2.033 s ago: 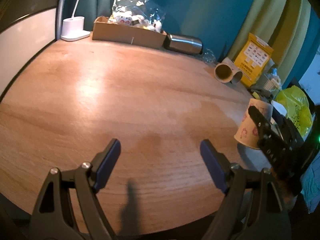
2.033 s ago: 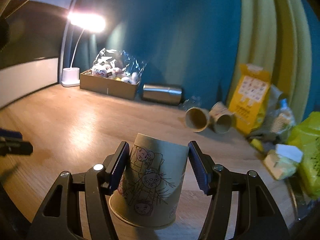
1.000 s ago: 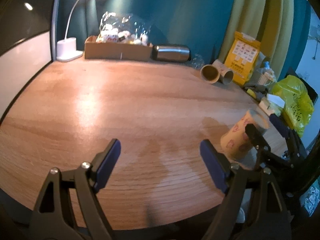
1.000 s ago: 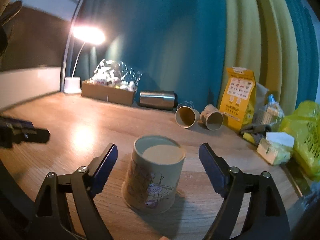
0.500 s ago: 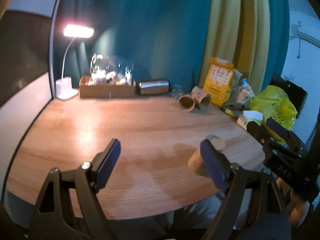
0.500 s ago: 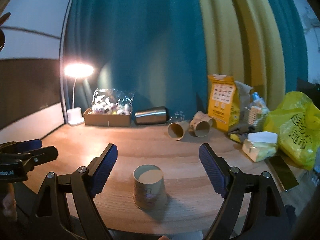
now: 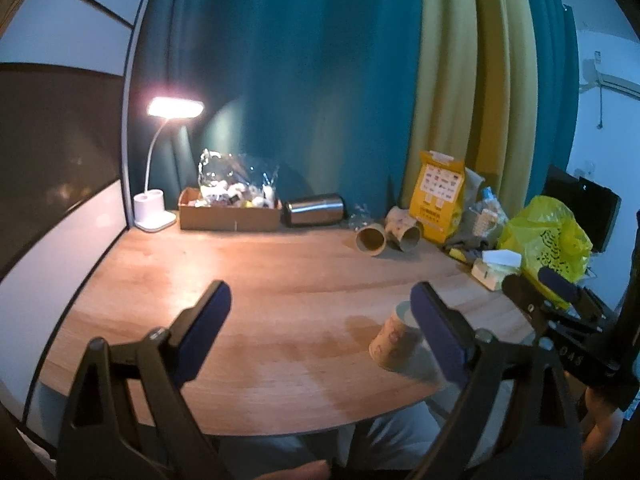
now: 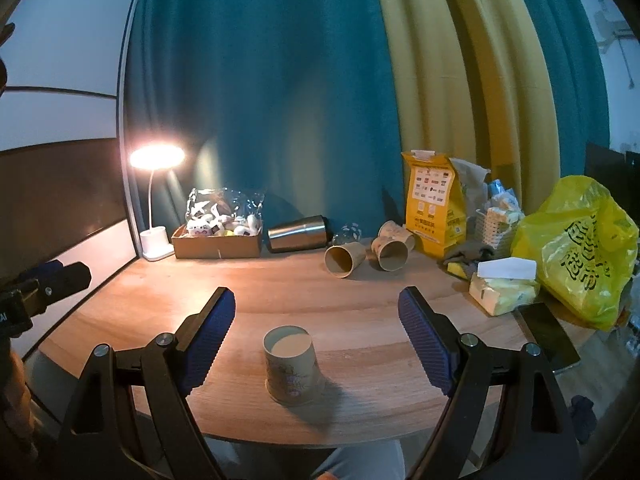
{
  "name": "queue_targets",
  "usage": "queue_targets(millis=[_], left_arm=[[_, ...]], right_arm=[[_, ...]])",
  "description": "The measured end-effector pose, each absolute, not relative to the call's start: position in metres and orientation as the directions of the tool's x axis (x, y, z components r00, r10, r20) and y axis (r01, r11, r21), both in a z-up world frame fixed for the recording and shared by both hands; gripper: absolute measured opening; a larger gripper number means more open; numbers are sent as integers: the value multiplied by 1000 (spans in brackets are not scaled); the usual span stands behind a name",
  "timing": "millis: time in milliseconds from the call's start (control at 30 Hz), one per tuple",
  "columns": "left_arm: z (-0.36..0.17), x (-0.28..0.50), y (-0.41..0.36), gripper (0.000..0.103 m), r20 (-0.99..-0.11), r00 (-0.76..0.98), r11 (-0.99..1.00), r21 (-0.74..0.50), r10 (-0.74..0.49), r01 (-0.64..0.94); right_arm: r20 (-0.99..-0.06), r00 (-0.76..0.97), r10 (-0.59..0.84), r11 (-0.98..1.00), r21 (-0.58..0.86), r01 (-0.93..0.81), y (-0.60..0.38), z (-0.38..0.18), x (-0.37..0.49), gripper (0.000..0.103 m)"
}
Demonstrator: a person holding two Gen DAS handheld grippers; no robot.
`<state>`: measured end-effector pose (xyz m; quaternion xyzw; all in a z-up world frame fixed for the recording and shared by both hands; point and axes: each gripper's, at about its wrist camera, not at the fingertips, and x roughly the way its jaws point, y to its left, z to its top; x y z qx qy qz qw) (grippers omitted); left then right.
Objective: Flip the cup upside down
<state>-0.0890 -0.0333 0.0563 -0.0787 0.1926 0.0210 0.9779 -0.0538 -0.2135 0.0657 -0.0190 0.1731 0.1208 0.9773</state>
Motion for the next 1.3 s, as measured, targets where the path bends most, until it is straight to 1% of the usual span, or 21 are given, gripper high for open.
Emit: queue_targets(millis=[400, 567, 767, 867, 1300], left_arm=[[55, -88, -37, 93, -391, 920, 990, -127, 11, -66], [58, -92, -37, 93, -377, 926, 989, -127, 16, -69], [58, -94, -39, 95, -375, 927, 991, -121, 14, -64], [58, -94, -38, 100, -372, 928, 990, -124, 17, -68], [59, -94, -38, 100, -372, 928, 990, -126, 10, -62]], right_arm=[[-349, 905, 242, 968, 20, -251, -214, 67, -55, 86], [-343, 907, 246, 967, 19, -255, -214, 70, -59, 86], [-343, 905, 250, 966, 23, -258, -215, 73, -60, 86], [-347, 902, 256, 964, 22, -266, -213, 74, -61, 86], [-352, 900, 256, 964, 18, -267, -212, 75, -59, 86]])
